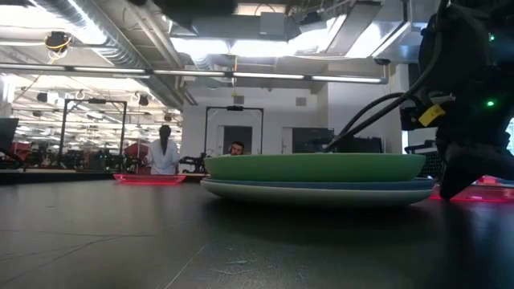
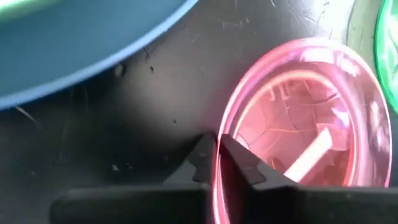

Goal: Stack plastic plates
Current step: Stack the transparent pink plate on the orange plate, then stack the transparent green plate on the transparent pink plate

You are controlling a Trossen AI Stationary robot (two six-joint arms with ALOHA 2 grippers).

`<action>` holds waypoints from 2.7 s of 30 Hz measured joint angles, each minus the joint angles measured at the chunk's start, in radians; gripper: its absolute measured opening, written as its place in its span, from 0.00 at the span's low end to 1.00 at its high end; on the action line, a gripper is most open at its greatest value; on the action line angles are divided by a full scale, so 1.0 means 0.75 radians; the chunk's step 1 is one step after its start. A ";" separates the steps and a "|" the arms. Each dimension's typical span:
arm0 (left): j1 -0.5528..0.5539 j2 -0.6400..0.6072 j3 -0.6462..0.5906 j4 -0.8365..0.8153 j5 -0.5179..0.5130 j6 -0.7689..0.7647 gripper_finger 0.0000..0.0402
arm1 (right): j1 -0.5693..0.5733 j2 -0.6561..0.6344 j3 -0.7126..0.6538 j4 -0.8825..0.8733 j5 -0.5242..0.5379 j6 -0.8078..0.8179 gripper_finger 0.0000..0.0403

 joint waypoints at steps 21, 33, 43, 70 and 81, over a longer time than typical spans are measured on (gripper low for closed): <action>-0.229 -0.224 -0.101 -0.401 -0.324 -0.207 0.28 | 0.001 -0.005 0.478 -0.148 0.246 -0.350 0.00; -0.189 -0.224 -0.133 -0.397 -0.326 -0.271 0.28 | 0.001 -0.005 0.339 0.800 0.020 -0.946 0.00; -0.189 -0.224 -0.133 -0.397 -0.324 -0.271 0.28 | 0.000 -0.005 0.254 0.845 -0.070 -0.934 0.01; -0.175 -0.224 -0.133 -0.363 -0.323 -0.271 0.28 | 0.000 -0.032 0.379 0.416 -0.094 -0.692 0.30; -0.143 -0.214 -0.196 -0.245 -0.325 -0.301 0.28 | -0.091 -0.205 0.374 0.085 0.192 -0.593 0.30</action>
